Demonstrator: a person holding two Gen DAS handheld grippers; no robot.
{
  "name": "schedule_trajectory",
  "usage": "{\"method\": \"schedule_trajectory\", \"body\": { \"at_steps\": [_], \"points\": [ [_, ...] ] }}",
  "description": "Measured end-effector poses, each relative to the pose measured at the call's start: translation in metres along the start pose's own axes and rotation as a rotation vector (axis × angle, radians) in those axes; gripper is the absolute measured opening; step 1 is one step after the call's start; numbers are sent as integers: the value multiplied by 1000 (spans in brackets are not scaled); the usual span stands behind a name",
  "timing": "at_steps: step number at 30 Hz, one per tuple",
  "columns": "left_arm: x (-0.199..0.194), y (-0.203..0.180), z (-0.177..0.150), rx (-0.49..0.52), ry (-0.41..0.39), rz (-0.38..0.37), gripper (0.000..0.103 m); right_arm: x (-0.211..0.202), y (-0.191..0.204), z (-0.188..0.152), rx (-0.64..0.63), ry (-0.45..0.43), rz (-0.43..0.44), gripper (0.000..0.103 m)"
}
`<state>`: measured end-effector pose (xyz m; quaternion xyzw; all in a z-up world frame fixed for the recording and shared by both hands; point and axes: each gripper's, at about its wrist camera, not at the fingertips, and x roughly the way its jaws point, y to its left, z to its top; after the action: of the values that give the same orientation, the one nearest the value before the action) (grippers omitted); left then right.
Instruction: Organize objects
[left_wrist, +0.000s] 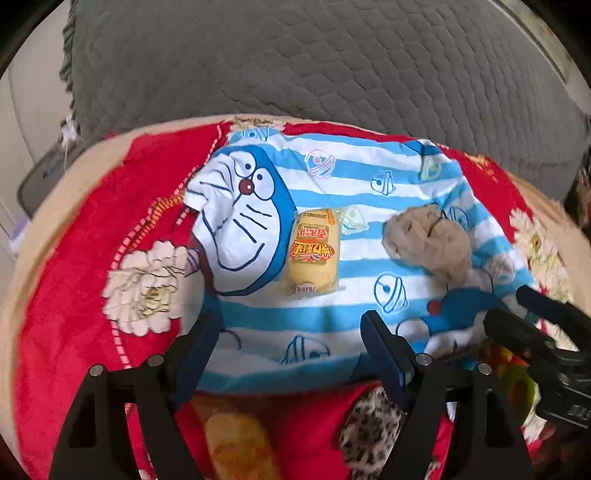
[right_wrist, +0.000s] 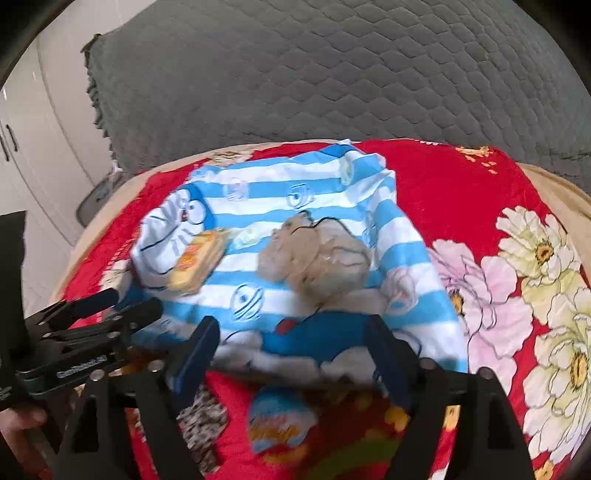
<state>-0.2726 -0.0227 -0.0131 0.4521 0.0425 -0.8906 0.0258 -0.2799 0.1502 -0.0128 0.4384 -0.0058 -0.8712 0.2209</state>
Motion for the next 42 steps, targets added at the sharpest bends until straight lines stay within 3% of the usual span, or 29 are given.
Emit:
{"method": "schedule_trajectory", "body": {
  "at_steps": [2, 6, 8, 12, 15, 21, 28, 33, 40, 42],
  "points": [
    [-13, -2, -5, 14, -33, -16, 80, -10, 2, -3, 3, -22, 6, 87],
    [-36, -4, -15, 15, -82, -29, 81, -21, 6, -8, 11, -18, 46, 102],
    [-40, -8, -18, 32, -62, -27, 82, -24, 9, -13, 18, 9, 59, 102],
    [-49, -12, -27, 44, -45, -26, 82, -41, 12, -23, 22, -25, 32, 102],
    [-59, -9, -34, 21, -51, -72, 82, -55, 12, -28, 47, -45, 24, 102],
    [-75, -6, -43, 5, -53, -63, 82, -78, -2, -35, 162, -58, 80, 103],
    [-94, 0, -59, -22, -48, -90, 82, -93, -3, -51, 183, -50, 90, 103],
    [-105, 5, -69, -30, -41, -67, 82, -101, -8, -66, 241, -17, 120, 103],
    [-129, 5, -85, -37, -53, -68, 86, -116, 8, -78, 102, 16, -36, 103],
    [-135, 3, -88, -30, -58, -62, 86, -124, 8, -81, 98, -10, -45, 103]
  ]
}}
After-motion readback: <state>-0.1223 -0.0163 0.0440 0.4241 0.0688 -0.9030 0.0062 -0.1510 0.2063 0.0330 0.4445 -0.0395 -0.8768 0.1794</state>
